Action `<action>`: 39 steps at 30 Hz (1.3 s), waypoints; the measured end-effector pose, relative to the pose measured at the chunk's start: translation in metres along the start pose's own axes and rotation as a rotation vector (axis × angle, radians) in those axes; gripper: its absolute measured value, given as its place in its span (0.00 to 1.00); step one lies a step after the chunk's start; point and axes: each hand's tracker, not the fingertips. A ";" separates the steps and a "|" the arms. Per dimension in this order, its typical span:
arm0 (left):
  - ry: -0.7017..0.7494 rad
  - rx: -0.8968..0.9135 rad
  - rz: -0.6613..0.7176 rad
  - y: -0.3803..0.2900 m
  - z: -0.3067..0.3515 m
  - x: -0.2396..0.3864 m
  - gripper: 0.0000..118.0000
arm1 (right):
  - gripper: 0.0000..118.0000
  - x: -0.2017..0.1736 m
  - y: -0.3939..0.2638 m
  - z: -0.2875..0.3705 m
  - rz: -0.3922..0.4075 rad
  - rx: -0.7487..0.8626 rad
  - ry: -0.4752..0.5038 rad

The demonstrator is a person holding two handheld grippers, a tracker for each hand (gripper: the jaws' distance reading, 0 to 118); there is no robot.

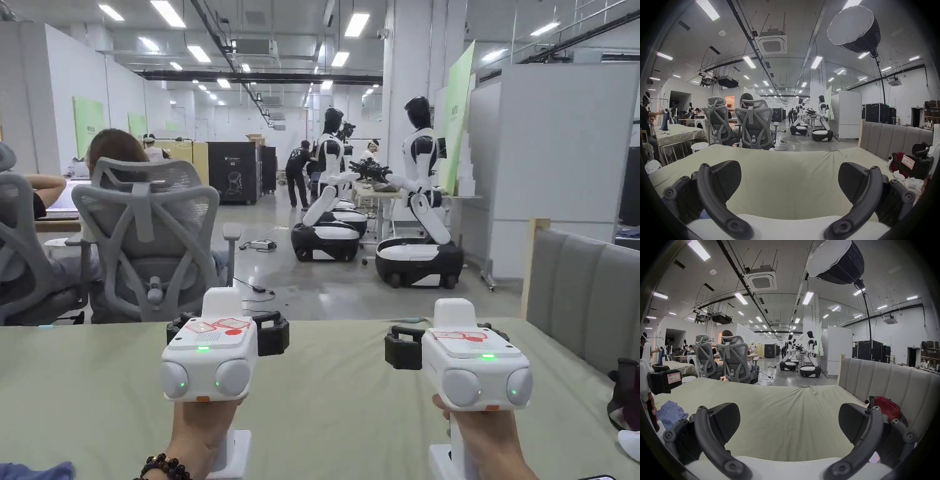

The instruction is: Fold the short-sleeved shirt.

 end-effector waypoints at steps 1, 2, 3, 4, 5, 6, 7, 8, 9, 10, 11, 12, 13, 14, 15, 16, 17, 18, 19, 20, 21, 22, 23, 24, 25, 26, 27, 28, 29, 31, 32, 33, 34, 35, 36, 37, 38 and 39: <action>0.001 0.003 0.000 0.000 0.000 0.000 1.00 | 1.00 0.001 0.001 0.002 -0.010 0.012 0.010; 0.001 0.005 0.000 0.000 0.000 0.000 1.00 | 1.00 0.001 0.002 0.003 -0.013 0.013 0.015; -0.001 0.006 0.001 0.001 0.000 0.000 1.00 | 1.00 0.001 0.002 0.003 -0.017 0.004 0.014; -0.003 0.004 0.000 0.001 0.000 0.000 1.00 | 1.00 0.001 0.003 0.002 -0.015 -0.003 0.010; -0.004 0.001 -0.003 0.001 0.000 0.001 1.00 | 1.00 0.000 0.002 0.000 -0.013 -0.002 0.009; -0.005 0.000 -0.010 0.001 0.001 0.001 1.00 | 1.00 0.000 0.002 -0.001 -0.006 -0.005 0.007; -0.003 0.004 -0.016 0.000 0.001 0.002 1.00 | 1.00 -0.001 0.002 -0.002 0.001 -0.009 0.006; -0.003 0.007 -0.018 0.000 0.001 0.002 1.00 | 1.00 -0.001 0.003 -0.003 0.004 -0.012 0.004; -0.005 0.006 -0.017 0.000 0.002 0.002 1.00 | 1.00 0.000 0.002 0.000 0.005 -0.015 0.002; -0.008 0.006 -0.015 0.000 0.002 0.003 1.00 | 1.00 0.001 0.002 0.001 0.004 -0.017 0.004; -0.009 0.004 -0.015 -0.005 -0.001 0.007 1.00 | 1.00 0.001 0.002 0.001 0.002 -0.017 0.008; -0.009 0.003 -0.015 -0.006 -0.002 0.008 1.00 | 1.00 0.001 0.003 0.002 0.000 -0.018 0.010; -0.009 0.002 -0.017 -0.006 -0.002 0.009 1.00 | 1.00 0.001 0.004 0.004 -0.001 -0.019 0.010; -0.010 0.002 -0.019 -0.006 -0.002 0.009 1.00 | 1.00 0.001 0.004 0.005 -0.003 -0.020 0.009; -0.008 0.004 -0.020 -0.004 -0.001 0.009 1.00 | 1.00 0.001 0.004 0.006 -0.005 -0.021 0.010; -0.011 0.008 -0.020 -0.004 -0.001 0.009 1.00 | 1.00 0.002 0.004 0.006 -0.006 -0.022 0.011; -0.014 0.009 -0.020 -0.003 -0.001 0.009 1.00 | 1.00 0.001 0.004 0.004 -0.007 -0.024 0.011; -0.017 0.008 -0.020 -0.002 0.000 0.009 1.00 | 1.00 0.002 0.004 0.004 -0.005 -0.029 0.009; -0.018 0.010 -0.022 -0.002 0.000 0.009 1.00 | 1.00 0.002 0.004 0.004 -0.004 -0.031 0.004; -0.017 0.012 -0.026 -0.002 0.000 0.009 1.00 | 1.00 0.003 0.004 0.004 -0.004 -0.031 -0.002; -0.016 0.012 -0.031 -0.002 -0.001 0.009 1.00 | 1.00 0.004 0.004 0.002 -0.006 -0.030 -0.004; -0.016 0.013 -0.034 -0.002 -0.001 0.009 1.00 | 1.00 0.005 0.003 0.002 -0.011 -0.031 -0.006; -0.016 0.012 -0.034 -0.002 -0.001 0.009 1.00 | 1.00 0.006 0.003 0.002 -0.016 -0.033 -0.004; -0.017 0.009 -0.030 -0.002 -0.002 0.008 1.00 | 1.00 0.007 0.003 0.002 -0.021 -0.037 -0.001; -0.017 0.004 -0.022 -0.003 -0.002 0.007 1.00 | 1.00 0.007 0.003 0.003 -0.021 -0.039 -0.001; -0.015 0.000 -0.013 -0.003 -0.002 0.006 1.00 | 1.00 0.007 0.003 0.003 -0.019 -0.041 -0.003; -0.012 -0.002 -0.004 -0.004 -0.002 0.005 1.00 | 1.00 0.007 0.002 0.004 -0.016 -0.041 -0.005; -0.010 -0.004 0.005 -0.005 -0.003 0.005 1.00 | 1.00 0.007 0.002 0.004 -0.013 -0.041 -0.004; -0.010 -0.007 0.010 -0.006 -0.003 0.004 1.00 | 1.00 0.007 0.001 0.002 -0.012 -0.044 -0.001; -0.010 -0.011 0.010 -0.007 -0.003 0.003 1.00 | 1.00 0.006 0.001 0.002 -0.012 -0.047 0.003; -0.009 -0.008 0.005 -0.007 -0.003 0.003 1.00 | 1.00 0.006 0.001 0.003 -0.014 -0.039 0.004; -0.006 -0.006 -0.003 -0.007 -0.003 0.004 1.00 | 1.00 0.006 0.001 0.003 -0.014 -0.032 0.004; -0.004 -0.006 -0.008 -0.008 -0.003 0.005 1.00 | 1.00 0.006 0.001 0.003 -0.015 -0.030 0.003; -0.006 -0.005 -0.010 -0.010 -0.004 0.008 1.00 | 1.00 0.006 0.001 0.002 -0.016 -0.030 0.003; -0.009 -0.005 -0.010 -0.010 -0.004 0.009 1.00 | 1.00 0.005 0.001 0.002 -0.019 -0.030 0.003; -0.011 -0.005 -0.011 -0.010 -0.004 0.010 1.00 | 1.00 0.003 0.001 0.006 -0.023 -0.030 0.003; -0.012 -0.004 -0.012 -0.010 -0.004 0.010 1.00 | 1.00 0.002 0.001 0.006 -0.024 -0.034 0.005; -0.011 -0.001 -0.014 -0.008 -0.003 0.010 1.00 | 1.00 0.002 0.001 0.006 -0.025 -0.036 0.006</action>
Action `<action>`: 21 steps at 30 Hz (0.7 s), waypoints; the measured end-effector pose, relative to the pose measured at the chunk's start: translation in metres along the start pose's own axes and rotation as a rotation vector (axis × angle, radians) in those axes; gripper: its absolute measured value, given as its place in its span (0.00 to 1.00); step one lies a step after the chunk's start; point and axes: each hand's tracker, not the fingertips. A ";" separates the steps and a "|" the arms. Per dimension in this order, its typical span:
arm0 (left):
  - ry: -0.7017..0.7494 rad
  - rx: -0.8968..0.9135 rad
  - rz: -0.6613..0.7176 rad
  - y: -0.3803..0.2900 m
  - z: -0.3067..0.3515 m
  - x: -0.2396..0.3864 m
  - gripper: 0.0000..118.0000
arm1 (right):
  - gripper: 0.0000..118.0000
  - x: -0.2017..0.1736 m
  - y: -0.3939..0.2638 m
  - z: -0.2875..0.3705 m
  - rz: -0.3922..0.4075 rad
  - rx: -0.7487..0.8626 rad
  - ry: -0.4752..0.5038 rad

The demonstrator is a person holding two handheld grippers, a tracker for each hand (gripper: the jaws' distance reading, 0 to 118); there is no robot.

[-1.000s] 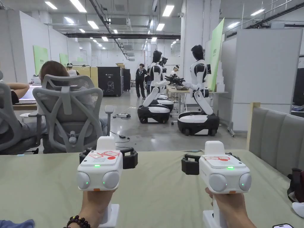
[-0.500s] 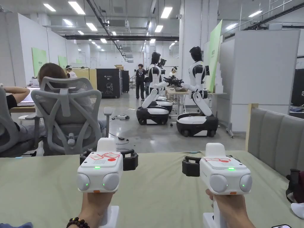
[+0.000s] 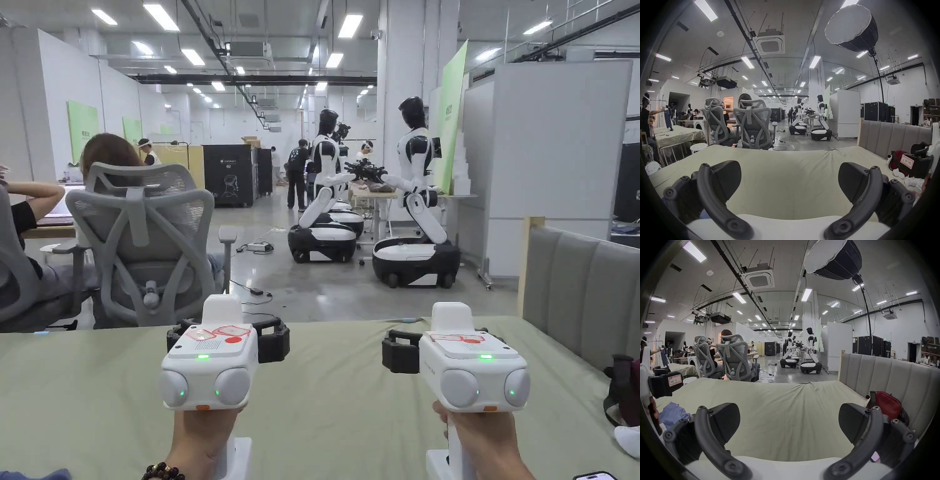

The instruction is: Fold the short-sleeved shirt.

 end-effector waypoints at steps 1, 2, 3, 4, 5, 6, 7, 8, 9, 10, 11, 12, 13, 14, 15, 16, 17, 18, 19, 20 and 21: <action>0.000 0.002 -0.002 0.001 0.000 0.000 1.00 | 1.00 0.000 0.000 0.000 0.001 -0.002 0.002; 0.000 0.004 -0.002 0.001 0.000 0.000 1.00 | 1.00 -0.001 0.000 0.000 0.003 -0.001 0.004; -0.001 0.005 -0.001 0.001 0.000 0.000 1.00 | 1.00 -0.002 -0.001 0.000 0.007 -0.001 0.004; -0.002 0.005 0.000 0.001 0.000 0.000 1.00 | 1.00 -0.002 -0.001 0.000 0.013 -0.002 0.004; -0.001 0.006 0.000 0.001 0.000 -0.001 1.00 | 1.00 -0.003 -0.001 0.000 0.015 -0.001 0.005; 0.000 0.005 0.000 0.001 0.000 -0.001 1.00 | 1.00 -0.002 -0.002 -0.001 0.016 -0.003 0.005; 0.000 0.005 -0.001 0.001 0.000 -0.001 1.00 | 1.00 -0.002 -0.002 -0.002 0.014 -0.005 0.004; 0.001 0.005 -0.001 0.001 0.000 -0.001 1.00 | 1.00 -0.002 -0.002 -0.002 0.013 -0.006 0.005; 0.001 0.005 -0.001 0.001 0.000 -0.002 1.00 | 1.00 -0.002 -0.002 -0.002 0.012 -0.007 0.006; 0.001 0.005 -0.002 0.000 0.000 -0.002 1.00 | 1.00 -0.002 -0.002 -0.001 0.013 -0.007 0.005; 0.003 0.006 -0.002 0.000 0.000 -0.003 1.00 | 1.00 -0.002 -0.002 -0.001 0.016 -0.008 0.003; 0.003 0.005 -0.003 0.000 0.000 -0.003 1.00 | 1.00 -0.002 -0.002 -0.001 0.019 -0.008 0.003; 0.005 0.004 -0.003 0.001 -0.001 -0.003 1.00 | 1.00 -0.002 -0.002 -0.001 0.021 -0.006 0.003; 0.006 0.005 -0.002 0.001 -0.001 -0.004 1.00 | 1.00 -0.002 -0.002 -0.002 0.024 -0.006 0.003; 0.007 0.004 -0.001 0.001 -0.001 -0.004 1.00 | 1.00 -0.001 -0.002 -0.002 0.025 -0.005 0.003; 0.008 0.005 0.002 0.002 -0.001 -0.004 1.00 | 1.00 -0.001 -0.001 -0.002 0.025 -0.004 0.003; 0.007 0.005 0.004 0.002 -0.001 -0.004 1.00 | 1.00 -0.001 -0.001 -0.002 0.025 -0.004 0.002; 0.008 0.005 0.006 0.002 -0.002 -0.004 1.00 | 1.00 -0.001 -0.002 -0.003 0.024 -0.005 0.002; 0.009 0.005 0.008 0.003 -0.002 -0.004 1.00 | 1.00 -0.001 -0.002 -0.003 0.025 -0.006 0.003; 0.012 0.007 0.008 0.001 0.003 -0.006 1.00 | 1.00 -0.001 -0.002 -0.003 0.026 -0.006 0.003; 0.013 0.011 0.005 0.000 0.004 -0.005 1.00 | 1.00 -0.001 -0.002 -0.004 0.028 -0.004 0.002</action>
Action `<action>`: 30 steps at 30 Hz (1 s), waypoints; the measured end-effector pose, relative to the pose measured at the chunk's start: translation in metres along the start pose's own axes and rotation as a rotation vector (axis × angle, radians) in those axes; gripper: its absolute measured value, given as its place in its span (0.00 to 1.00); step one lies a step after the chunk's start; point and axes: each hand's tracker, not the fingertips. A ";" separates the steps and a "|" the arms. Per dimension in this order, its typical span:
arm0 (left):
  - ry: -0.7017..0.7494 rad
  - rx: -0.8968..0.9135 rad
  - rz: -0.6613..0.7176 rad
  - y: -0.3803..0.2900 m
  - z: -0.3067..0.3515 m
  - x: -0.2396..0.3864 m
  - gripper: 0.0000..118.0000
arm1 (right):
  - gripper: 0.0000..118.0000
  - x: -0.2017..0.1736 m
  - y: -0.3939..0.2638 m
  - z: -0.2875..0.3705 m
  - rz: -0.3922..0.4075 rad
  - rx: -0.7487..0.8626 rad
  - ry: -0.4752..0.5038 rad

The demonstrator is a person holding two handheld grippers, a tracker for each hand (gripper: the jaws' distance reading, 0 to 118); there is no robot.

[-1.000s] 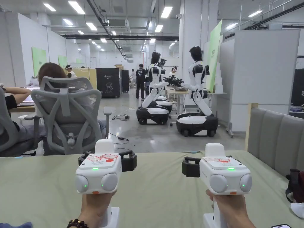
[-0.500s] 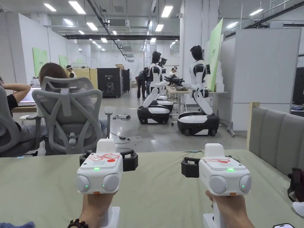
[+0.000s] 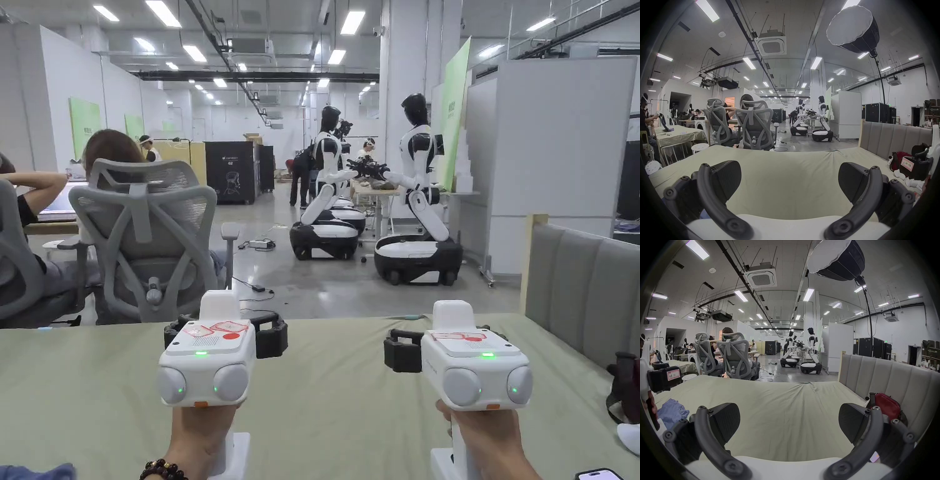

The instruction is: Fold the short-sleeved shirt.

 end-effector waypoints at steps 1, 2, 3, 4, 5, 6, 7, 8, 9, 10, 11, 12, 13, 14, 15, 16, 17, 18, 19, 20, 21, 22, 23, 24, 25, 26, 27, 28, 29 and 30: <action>-0.002 0.001 -0.006 0.000 0.000 0.001 1.00 | 1.00 0.000 -0.001 -0.001 0.001 0.000 0.000; -0.002 0.001 -0.012 -0.001 0.001 0.001 1.00 | 1.00 0.000 -0.001 -0.002 0.001 0.000 -0.001; -0.003 -0.001 -0.020 -0.001 0.000 0.003 1.00 | 1.00 0.000 -0.001 -0.002 0.001 -0.001 0.000; -0.004 0.000 -0.024 -0.002 0.001 0.003 1.00 | 1.00 -0.001 -0.002 -0.002 0.002 -0.003 0.002; -0.006 0.002 -0.025 -0.002 0.001 0.004 1.00 | 1.00 -0.001 0.000 -0.001 0.005 -0.004 0.004; -0.006 0.004 -0.025 -0.003 0.001 0.004 1.00 | 1.00 -0.002 0.000 0.000 0.008 -0.005 0.005; -0.006 0.003 -0.025 -0.003 0.001 0.005 1.00 | 1.00 -0.002 0.000 0.000 0.010 -0.005 0.006; -0.008 0.002 -0.025 -0.003 0.001 0.005 1.00 | 1.00 -0.003 0.001 0.000 0.011 -0.006 0.006; -0.011 0.002 -0.026 -0.003 0.001 0.005 1.00 | 1.00 -0.003 0.001 0.001 0.012 -0.005 0.006; -0.014 0.000 -0.027 -0.003 0.000 0.005 1.00 | 1.00 -0.003 0.002 0.002 0.012 -0.004 0.006; -0.017 -0.002 -0.027 -0.003 0.000 0.006 1.00 | 1.00 -0.003 0.002 0.002 0.013 -0.003 0.007; -0.020 -0.004 -0.023 -0.003 0.000 0.006 1.00 | 1.00 -0.004 0.003 0.002 0.013 -0.002 0.008; -0.017 -0.003 -0.020 -0.003 0.000 0.006 1.00 | 1.00 -0.003 0.003 0.002 0.014 -0.002 0.008; -0.011 0.001 -0.015 -0.002 -0.001 0.006 1.00 | 1.00 -0.004 0.003 0.002 0.014 -0.004 0.006; -0.008 0.004 -0.011 -0.002 -0.001 0.006 1.00 | 1.00 -0.004 0.003 0.002 0.014 -0.004 0.005; -0.009 0.006 -0.004 -0.001 -0.001 0.005 1.00 | 1.00 -0.004 0.003 0.001 0.013 -0.004 0.006; -0.014 0.005 0.001 -0.001 -0.001 0.005 1.00 | 1.00 -0.004 0.002 0.000 0.013 -0.005 0.004; -0.016 0.004 0.003 0.000 -0.002 0.005 1.00 | 1.00 -0.005 0.001 -0.001 0.011 -0.002 0.001; -0.018 0.007 0.003 -0.002 0.001 0.003 1.00 | 1.00 -0.004 0.001 -0.002 0.011 0.000 0.002; -0.021 0.011 0.000 -0.003 0.002 0.002 1.00 | 1.00 -0.004 -0.001 -0.003 0.011 0.006 0.001; -0.020 0.011 -0.006 -0.002 0.003 0.002 1.00 | 1.00 -0.004 -0.002 -0.004 0.011 0.010 -0.001; -0.017 0.013 -0.010 -0.002 0.003 0.003 1.00 | 1.00 -0.004 -0.003 -0.005 0.012 0.011 -0.003; -0.017 0.014 -0.012 -0.001 0.003 0.004 1.00 | 1.00 -0.003 -0.003 -0.005 0.013 0.012 -0.005; -0.017 0.012 -0.014 -0.001 0.003 0.004 1.00 | 1.00 -0.003 -0.003 -0.005 0.014 0.012 -0.008; -0.017 0.011 -0.015 -0.001 0.003 0.004 1.00 | 1.00 -0.003 -0.003 -0.004 0.014 0.014 -0.012; -0.015 0.011 -0.016 -0.001 0.003 0.004 1.00 | 1.00 -0.003 -0.003 -0.004 0.013 0.017 -0.014; -0.013 0.010 -0.017 -0.001 0.003 0.004 1.00 | 1.00 -0.003 -0.003 -0.005 0.015 0.016 -0.016; -0.012 0.009 -0.017 -0.001 0.003 0.004 1.00 | 1.00 -0.003 -0.003 -0.005 0.017 0.014 -0.013; -0.014 0.005 -0.017 -0.001 0.002 0.004 1.00 | 1.00 -0.004 -0.002 -0.003 0.018 0.012 -0.008; -0.014 0.003 -0.017 -0.001 0.002 0.004 1.00 | 1.00 -0.004 -0.002 -0.002 0.021 0.004 -0.005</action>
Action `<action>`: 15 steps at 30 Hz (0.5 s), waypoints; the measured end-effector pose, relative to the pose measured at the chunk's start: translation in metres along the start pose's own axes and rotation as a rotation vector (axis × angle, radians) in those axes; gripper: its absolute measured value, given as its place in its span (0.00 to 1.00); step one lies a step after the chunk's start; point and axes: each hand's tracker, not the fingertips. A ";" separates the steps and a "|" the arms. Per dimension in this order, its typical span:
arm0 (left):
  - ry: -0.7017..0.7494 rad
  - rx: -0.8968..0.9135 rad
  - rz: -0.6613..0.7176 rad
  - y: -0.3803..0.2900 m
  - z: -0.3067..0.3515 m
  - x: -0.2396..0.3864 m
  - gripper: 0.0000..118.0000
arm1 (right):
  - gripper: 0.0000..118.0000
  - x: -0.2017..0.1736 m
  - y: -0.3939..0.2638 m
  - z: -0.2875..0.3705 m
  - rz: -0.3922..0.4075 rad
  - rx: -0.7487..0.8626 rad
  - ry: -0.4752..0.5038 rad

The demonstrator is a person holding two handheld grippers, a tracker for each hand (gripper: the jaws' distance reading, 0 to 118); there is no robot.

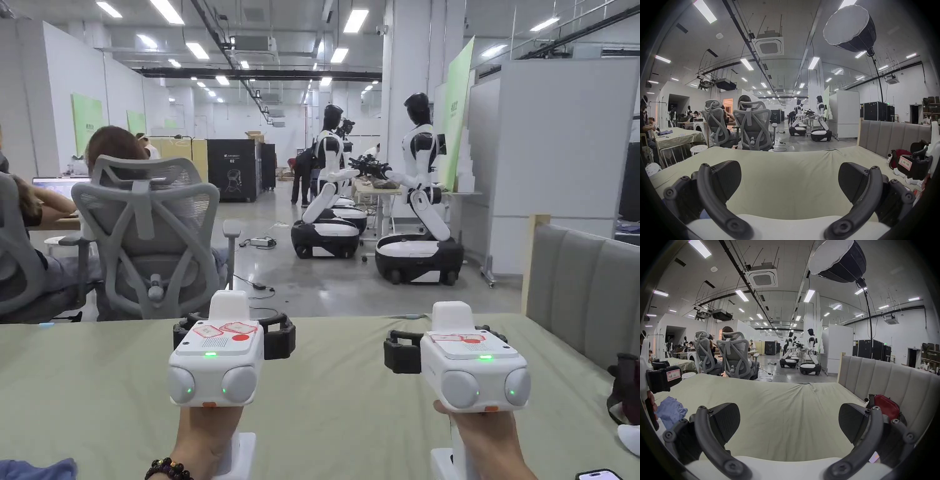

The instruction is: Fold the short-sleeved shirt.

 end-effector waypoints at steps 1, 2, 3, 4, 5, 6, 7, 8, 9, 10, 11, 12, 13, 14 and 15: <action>-0.001 -0.001 0.000 0.000 0.000 0.000 1.00 | 1.00 0.000 0.000 0.000 0.003 -0.001 0.001; 0.002 0.000 -0.002 0.000 0.000 0.000 1.00 | 1.00 0.000 0.000 0.000 0.007 0.000 0.000; 0.005 0.002 -0.002 0.000 0.000 0.000 1.00 | 1.00 0.000 -0.001 -0.001 0.009 -0.001 -0.003; 0.006 0.002 -0.001 0.000 0.000 0.000 1.00 | 1.00 0.000 -0.001 -0.002 0.009 0.001 -0.006; 0.010 0.001 0.000 0.000 0.000 0.000 1.00 | 1.00 0.001 -0.001 -0.002 0.007 0.003 -0.007; 0.010 -0.002 0.000 0.000 0.000 -0.001 1.00 | 1.00 0.001 -0.001 -0.001 0.001 0.005 -0.005; 0.004 -0.006 0.002 0.001 0.000 -0.001 1.00 | 1.00 0.002 -0.001 0.000 -0.006 0.004 -0.003; -0.001 -0.006 0.004 0.001 0.000 -0.002 1.00 | 1.00 0.003 -0.001 0.000 -0.012 0.001 0.000; -0.007 -0.009 0.002 0.002 0.000 -0.002 1.00 | 1.00 0.003 0.000 0.000 -0.017 -0.001 0.002; -0.008 -0.010 0.000 0.003 0.001 -0.002 0.94 | 0.95 0.004 0.000 0.000 -0.019 -0.004 0.003; -0.017 -0.006 -0.003 0.003 0.002 -0.002 0.79 | 0.83 0.004 0.001 0.004 -0.019 -0.006 0.008; -0.029 0.003 -0.013 0.004 0.004 -0.002 0.46 | 0.48 0.004 0.001 0.005 -0.018 -0.007 0.007; -0.025 0.018 -0.021 -0.002 0.003 0.000 0.13 | 0.11 0.003 0.001 0.006 -0.009 -0.005 -0.005; 0.005 0.026 -0.038 -0.003 0.003 0.003 0.00 | 0.00 0.003 0.001 0.006 0.002 -0.003 -0.015; 0.061 0.025 -0.050 -0.003 0.001 0.004 0.00 | 0.00 0.003 0.000 0.003 0.017 -0.003 -0.033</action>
